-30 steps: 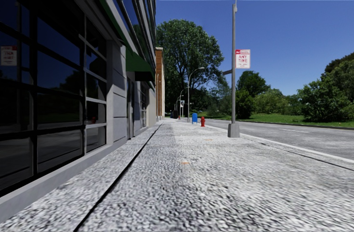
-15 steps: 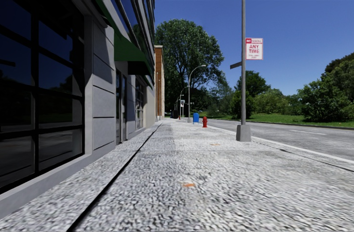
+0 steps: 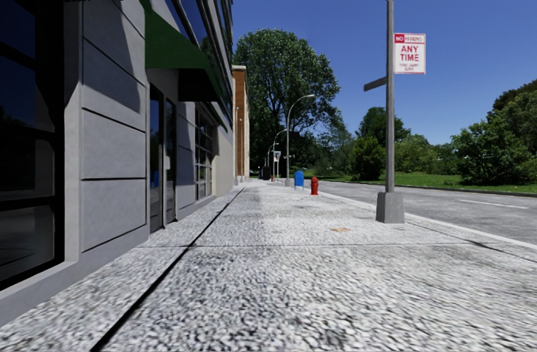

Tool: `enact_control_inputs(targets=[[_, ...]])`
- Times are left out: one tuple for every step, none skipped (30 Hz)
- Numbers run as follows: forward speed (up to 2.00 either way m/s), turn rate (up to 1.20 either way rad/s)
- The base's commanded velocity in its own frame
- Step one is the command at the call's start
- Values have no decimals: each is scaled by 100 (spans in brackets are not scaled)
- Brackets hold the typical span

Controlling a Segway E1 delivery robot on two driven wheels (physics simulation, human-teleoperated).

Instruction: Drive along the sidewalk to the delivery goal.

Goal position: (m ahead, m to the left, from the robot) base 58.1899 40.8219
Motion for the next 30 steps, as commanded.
enact_control_inputs(targets=[[200,8],[200,18],[200,21],[200,22],[200,22],[200,22],[200,22],[200,22],[200,22],[200,22],[200,22],[200,22],[200,22],[200,22],[200,22],[200,22],[200,22],[200,15],[200,15],[200,0],[200,0],[200,0],[200,0],[200,0],[200,0],[200,0],[200,0],[200,0],[200,0],[200,0]])
